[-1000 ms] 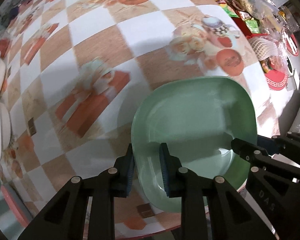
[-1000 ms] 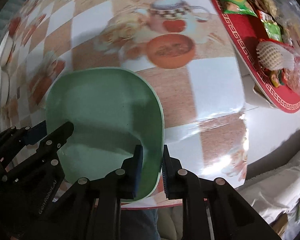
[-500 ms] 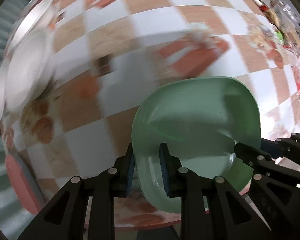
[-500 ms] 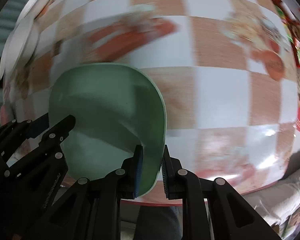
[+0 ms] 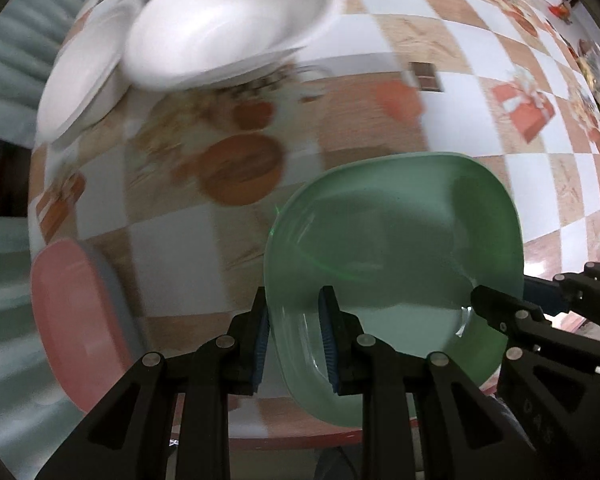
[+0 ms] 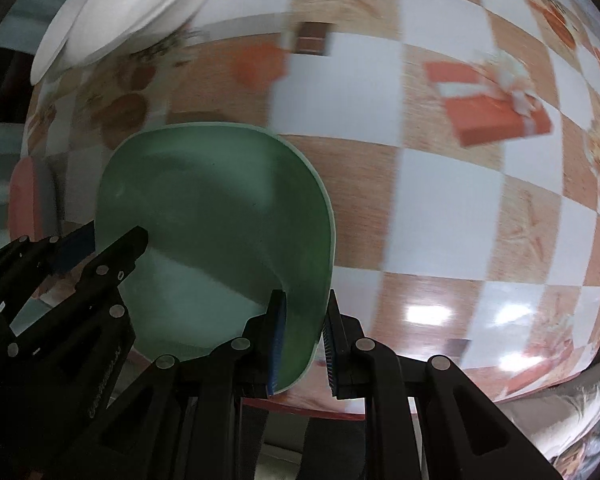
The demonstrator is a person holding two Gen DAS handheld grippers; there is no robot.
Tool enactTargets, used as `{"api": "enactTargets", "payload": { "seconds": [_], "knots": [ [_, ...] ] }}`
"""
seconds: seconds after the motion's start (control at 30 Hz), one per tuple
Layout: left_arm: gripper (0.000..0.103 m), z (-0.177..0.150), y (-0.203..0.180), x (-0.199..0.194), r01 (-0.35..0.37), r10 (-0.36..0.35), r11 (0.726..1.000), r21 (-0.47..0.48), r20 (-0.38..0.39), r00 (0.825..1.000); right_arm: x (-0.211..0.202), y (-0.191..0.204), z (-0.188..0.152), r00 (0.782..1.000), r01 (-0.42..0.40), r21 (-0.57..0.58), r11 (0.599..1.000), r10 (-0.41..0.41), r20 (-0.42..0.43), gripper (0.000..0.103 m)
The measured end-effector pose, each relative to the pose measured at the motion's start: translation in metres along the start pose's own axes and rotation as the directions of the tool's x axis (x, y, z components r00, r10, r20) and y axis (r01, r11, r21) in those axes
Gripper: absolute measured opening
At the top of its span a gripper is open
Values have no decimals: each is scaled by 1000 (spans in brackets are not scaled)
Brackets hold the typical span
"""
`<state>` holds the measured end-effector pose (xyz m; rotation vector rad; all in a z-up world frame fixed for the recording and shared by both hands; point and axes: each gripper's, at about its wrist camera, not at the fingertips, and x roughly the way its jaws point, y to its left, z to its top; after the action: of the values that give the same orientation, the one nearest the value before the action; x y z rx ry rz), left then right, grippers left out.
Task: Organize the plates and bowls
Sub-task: 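Lift the green plate with both grippers and carry it toward the pink plate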
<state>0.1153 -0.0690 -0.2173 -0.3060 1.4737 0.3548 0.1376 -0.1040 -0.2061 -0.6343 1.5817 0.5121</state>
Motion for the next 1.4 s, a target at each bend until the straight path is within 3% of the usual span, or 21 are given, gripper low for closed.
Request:
{"api": "enactTargets", "payload": {
  "seconds": [0.03, 0.2, 0.67, 0.73, 0.9, 1.4],
  "knots": [
    [26, 0, -12, 3, 0, 0, 1000, -7, 0, 1000, 0, 7, 0, 1000, 2, -3, 1000, -2, 1, 20],
    [26, -6, 7, 5, 14, -13, 1000, -27, 9, 1000, 4, 33, -1, 1000, 20, -17, 1000, -20, 0, 20],
    [26, -19, 4, 9, 44, -45, 999, 21, 36, 998, 3, 52, 3, 999, 51, 41, 998, -51, 7, 20],
    [26, -18, -24, 13, 47, -48, 999, 26, 38, 998, 3, 53, 3, 999, 52, 41, 998, -53, 5, 20],
    [26, -20, 1, 5, 68, -69, 997, 25, 39, 997, 6, 57, 2, 998, 67, 44, 997, -67, 2, 20],
    [26, -30, 30, 6, 110, -110, 994, 2, 51, 993, 10, 68, 1, 994, 112, 29, 993, -112, -4, 22]
  ]
}}
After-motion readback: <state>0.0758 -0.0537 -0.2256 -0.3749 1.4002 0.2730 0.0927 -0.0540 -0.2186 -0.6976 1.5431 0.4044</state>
